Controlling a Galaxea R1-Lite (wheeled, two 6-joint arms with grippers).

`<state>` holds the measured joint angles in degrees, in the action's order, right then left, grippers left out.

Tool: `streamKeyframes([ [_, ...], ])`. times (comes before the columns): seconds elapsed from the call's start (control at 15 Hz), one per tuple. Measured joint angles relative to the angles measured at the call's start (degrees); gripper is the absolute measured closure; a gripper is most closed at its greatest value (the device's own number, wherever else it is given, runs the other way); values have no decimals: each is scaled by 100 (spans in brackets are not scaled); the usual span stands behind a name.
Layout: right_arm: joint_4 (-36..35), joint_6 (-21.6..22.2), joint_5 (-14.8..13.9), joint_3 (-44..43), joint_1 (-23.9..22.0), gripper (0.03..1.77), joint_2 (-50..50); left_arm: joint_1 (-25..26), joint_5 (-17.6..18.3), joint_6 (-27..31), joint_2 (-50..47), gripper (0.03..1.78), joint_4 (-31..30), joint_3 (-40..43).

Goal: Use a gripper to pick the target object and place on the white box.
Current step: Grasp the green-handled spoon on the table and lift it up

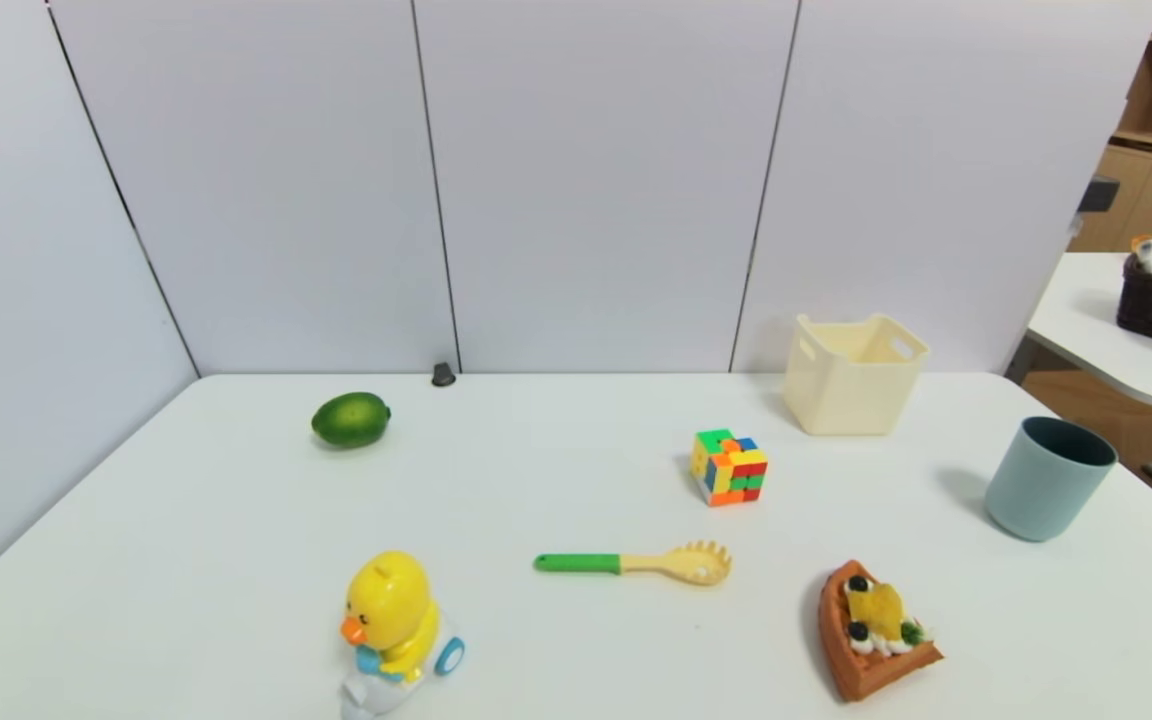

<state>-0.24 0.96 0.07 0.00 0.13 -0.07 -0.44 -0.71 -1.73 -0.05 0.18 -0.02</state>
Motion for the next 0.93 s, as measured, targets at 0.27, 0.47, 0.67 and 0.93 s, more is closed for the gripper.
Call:
streamKeyframes([
  [0.27, 2, 0, 0, 0, 2, 10, 0, -2, -4, 2, 0, 12, 0, 2],
  [0.47, 99, -11, -7, -22, 2, 10, 0, -2, -4, 0, 0, 12, 0, 2],
  [0.67, 438, -9, -7, -280, 2, 10, 101, -2, -2, 2, 0, 12, 0, 2],
  [0.93, 1173, -9, -10, -1603, 61, 10, 996, 0, 0, 2, 0, 12, 0, 2],
])
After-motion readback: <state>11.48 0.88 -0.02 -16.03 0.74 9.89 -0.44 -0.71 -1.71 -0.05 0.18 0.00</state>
